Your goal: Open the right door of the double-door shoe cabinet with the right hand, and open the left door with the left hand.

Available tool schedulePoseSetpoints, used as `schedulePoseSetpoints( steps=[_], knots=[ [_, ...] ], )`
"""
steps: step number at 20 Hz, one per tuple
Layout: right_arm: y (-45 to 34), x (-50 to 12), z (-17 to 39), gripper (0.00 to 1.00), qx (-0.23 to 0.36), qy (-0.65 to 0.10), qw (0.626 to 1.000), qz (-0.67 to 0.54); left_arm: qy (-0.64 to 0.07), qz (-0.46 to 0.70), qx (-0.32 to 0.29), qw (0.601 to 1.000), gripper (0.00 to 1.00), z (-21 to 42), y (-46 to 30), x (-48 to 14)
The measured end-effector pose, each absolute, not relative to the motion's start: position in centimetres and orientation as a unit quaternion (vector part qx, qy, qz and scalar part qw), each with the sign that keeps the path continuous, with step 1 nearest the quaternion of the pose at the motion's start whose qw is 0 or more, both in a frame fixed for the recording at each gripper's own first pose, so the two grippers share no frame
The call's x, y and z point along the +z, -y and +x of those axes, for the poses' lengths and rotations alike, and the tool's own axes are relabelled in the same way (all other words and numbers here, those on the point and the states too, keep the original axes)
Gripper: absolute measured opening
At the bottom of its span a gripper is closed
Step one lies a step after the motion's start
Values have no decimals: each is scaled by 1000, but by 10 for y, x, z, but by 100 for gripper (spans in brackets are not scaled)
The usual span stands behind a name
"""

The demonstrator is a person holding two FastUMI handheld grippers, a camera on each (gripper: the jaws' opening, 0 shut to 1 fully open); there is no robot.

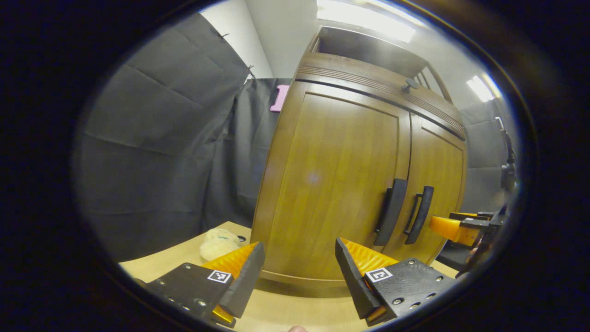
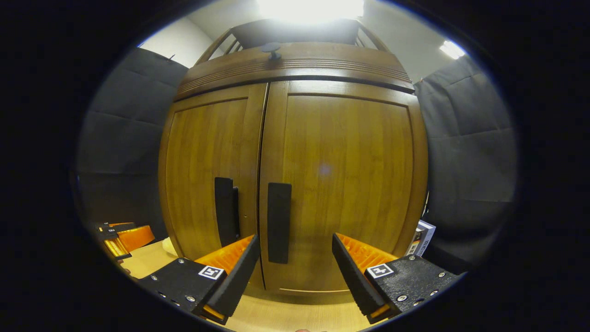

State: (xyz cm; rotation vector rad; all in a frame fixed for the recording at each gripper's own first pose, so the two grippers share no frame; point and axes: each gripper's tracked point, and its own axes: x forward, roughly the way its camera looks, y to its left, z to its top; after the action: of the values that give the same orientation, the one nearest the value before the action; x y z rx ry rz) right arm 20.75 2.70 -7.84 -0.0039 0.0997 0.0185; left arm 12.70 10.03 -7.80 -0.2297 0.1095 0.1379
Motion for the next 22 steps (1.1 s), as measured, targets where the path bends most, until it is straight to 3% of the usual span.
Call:
schedulePoseSetpoints(
  steps=[2, 4, 5, 7, 8, 13, 16, 21, 22],
  knots=[
    [-29, -76, 218, 96, 3, -48, 999, -7, -54, -105, 64, 991, 95, 132, -97, -68],
    [-31, -74, 228, 96, -3, -47, 999, -5, -54, -86, 62, 993, 95, 133, -92, -55],
    [-32, -77, 233, 96, -4, -51, 999, 0, -57, -77, 64, 993, 84, 133, -89, -51],
    [-35, -81, 241, 96, -1, -61, 998, 6, -54, -72, 61, 994, 95, 133, -89, -47],
    [-36, -81, 244, 96, -3, -63, 998, 6, -52, -74, 56, 994, 89, 133, -89, -46],
    [-38, -82, 251, 95, -6, -61, 998, 5, -50, -64, 58, 995, 89, 137, -91, -46],
    [-48, -83, 260, 83, 6, -68, 998, 9, -52, -69, 61, 994, 89, 138, -93, -46],
    [-45, -89, 266, 37, -5, -76, 997, 7, -52, -67, 70, 994, 89, 135, -94, -40],
    [-45, -89, 264, 35, 1, -75, 997, 13, -51, -65, 71, 994, 89, 135, -94, -38]
  ],
)
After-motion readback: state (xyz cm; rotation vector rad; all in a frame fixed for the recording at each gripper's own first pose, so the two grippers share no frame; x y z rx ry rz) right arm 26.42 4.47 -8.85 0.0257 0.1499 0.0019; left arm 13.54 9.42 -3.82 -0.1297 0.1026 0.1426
